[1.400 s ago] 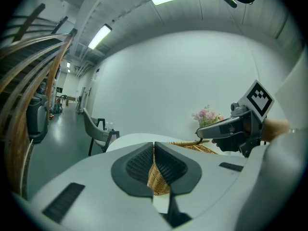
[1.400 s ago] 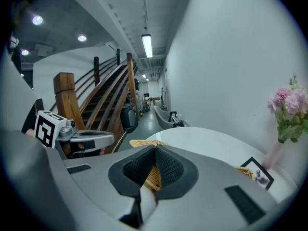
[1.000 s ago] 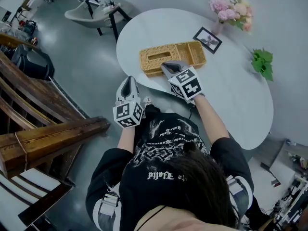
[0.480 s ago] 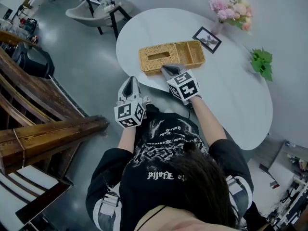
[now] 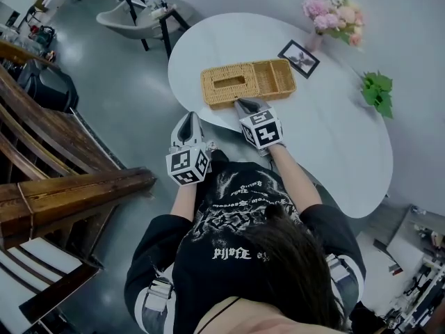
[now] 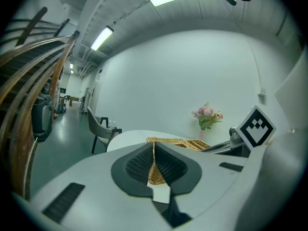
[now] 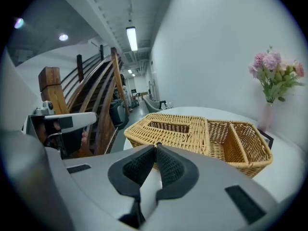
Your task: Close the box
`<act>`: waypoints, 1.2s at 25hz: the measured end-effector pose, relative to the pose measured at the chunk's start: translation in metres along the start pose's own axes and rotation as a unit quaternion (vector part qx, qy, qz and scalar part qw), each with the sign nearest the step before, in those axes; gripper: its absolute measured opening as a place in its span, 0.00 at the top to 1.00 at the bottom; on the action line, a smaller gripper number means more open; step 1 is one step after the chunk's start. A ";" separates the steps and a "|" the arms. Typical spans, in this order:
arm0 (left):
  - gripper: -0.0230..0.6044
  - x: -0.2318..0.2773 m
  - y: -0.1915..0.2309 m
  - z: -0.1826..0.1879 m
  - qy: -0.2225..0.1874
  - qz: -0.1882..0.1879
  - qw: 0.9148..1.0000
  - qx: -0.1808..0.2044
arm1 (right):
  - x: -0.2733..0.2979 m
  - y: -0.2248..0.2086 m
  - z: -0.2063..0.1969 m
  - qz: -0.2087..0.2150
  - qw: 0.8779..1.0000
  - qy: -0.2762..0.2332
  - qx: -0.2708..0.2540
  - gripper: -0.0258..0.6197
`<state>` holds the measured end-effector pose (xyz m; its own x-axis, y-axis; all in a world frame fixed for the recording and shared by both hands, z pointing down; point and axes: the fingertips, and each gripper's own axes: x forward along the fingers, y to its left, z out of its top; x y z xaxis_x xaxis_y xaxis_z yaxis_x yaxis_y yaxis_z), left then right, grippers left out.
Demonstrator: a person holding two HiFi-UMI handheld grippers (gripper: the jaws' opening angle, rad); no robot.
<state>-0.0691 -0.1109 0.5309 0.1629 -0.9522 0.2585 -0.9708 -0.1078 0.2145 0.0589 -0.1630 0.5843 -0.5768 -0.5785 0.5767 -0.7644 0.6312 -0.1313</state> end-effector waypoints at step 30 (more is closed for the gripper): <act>0.92 -0.012 -0.032 -0.028 0.042 -0.048 0.997 0.036 | -0.047 0.000 -0.037 -0.083 0.991 -0.067 0.079 0.92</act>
<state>-0.0349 -0.0884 0.5470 0.2664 -0.9096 0.3190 -0.9598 -0.2200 0.1741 0.0972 -0.1168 0.5869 -0.4644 -0.7375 0.4903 -0.8814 0.4391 -0.1744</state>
